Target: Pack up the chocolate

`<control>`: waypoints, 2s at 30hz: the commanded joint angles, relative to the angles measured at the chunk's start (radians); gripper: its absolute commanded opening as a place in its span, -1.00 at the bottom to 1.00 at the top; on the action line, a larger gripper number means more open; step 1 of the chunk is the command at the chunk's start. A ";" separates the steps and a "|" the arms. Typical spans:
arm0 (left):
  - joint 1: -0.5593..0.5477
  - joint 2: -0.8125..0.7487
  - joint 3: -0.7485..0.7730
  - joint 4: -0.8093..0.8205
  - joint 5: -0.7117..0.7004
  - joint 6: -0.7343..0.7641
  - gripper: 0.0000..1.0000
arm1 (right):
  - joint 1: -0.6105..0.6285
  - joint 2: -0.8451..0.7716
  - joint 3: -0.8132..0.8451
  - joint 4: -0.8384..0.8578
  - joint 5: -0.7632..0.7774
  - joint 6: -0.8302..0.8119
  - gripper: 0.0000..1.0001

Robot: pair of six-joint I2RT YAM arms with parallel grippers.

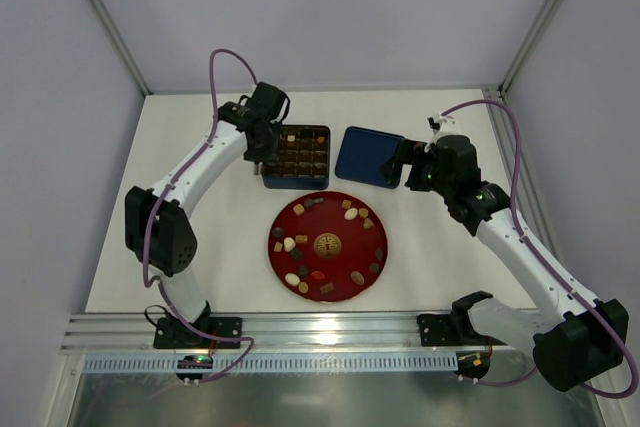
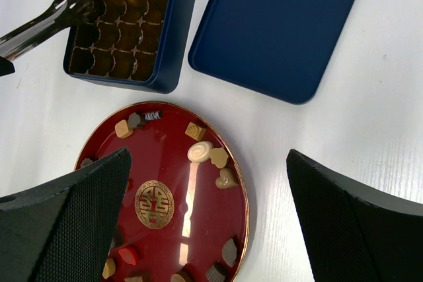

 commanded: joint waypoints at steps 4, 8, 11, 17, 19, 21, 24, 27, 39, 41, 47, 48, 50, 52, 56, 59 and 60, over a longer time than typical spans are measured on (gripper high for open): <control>0.007 -0.010 0.047 0.033 -0.021 0.028 -0.29 | -0.002 -0.009 0.024 0.047 -0.010 0.008 0.99; 0.007 -0.014 0.060 0.021 -0.018 0.035 -0.28 | -0.002 -0.009 0.022 0.047 -0.010 0.008 0.99; 0.007 -0.029 0.070 0.010 -0.008 0.035 -0.28 | -0.002 -0.010 0.022 0.047 -0.012 0.010 1.00; -0.007 -0.115 0.074 -0.039 0.049 0.025 -0.28 | -0.002 -0.013 0.021 0.049 -0.015 0.013 0.99; -0.033 -0.161 0.054 -0.048 0.042 0.020 -0.28 | -0.002 -0.013 0.021 0.049 -0.015 0.014 0.99; -0.055 -0.193 0.025 -0.070 0.040 0.012 -0.28 | -0.002 -0.013 0.018 0.047 -0.015 0.014 0.99; -0.113 -0.267 -0.009 -0.097 0.031 -0.009 -0.28 | -0.002 -0.021 0.015 0.049 -0.016 0.017 1.00; -0.165 -0.335 -0.060 -0.139 0.023 -0.043 -0.28 | -0.002 -0.027 0.005 0.052 -0.021 0.019 0.99; -0.420 -0.487 -0.233 -0.283 0.020 -0.192 -0.27 | -0.002 -0.021 -0.010 0.064 -0.030 0.028 0.99; -0.446 -0.490 -0.244 -0.311 0.014 -0.204 -0.24 | -0.001 -0.020 -0.012 0.063 -0.032 0.031 0.99; -0.504 -0.497 -0.281 -0.355 0.037 -0.230 -0.23 | -0.002 -0.021 -0.021 0.069 -0.032 0.034 0.99; -0.510 -0.499 -0.288 -0.358 0.037 -0.235 -0.23 | -0.002 -0.020 -0.019 0.070 -0.032 0.033 1.00; -0.515 -0.499 -0.311 -0.357 0.043 -0.236 -0.22 | -0.002 -0.018 -0.021 0.074 -0.032 0.034 1.00; -0.521 -0.497 -0.325 -0.352 0.060 -0.239 -0.22 | -0.002 -0.016 -0.021 0.072 -0.035 0.034 0.99; -0.540 -0.502 -0.330 -0.360 0.074 -0.245 -0.21 | -0.002 -0.016 -0.018 0.072 -0.035 0.033 0.99; -0.543 -0.508 -0.335 -0.372 0.089 -0.247 -0.21 | -0.004 -0.013 -0.021 0.072 -0.036 0.033 0.99; -0.543 -0.511 -0.338 -0.378 0.095 -0.248 -0.21 | -0.001 -0.013 -0.021 0.070 -0.038 0.034 0.99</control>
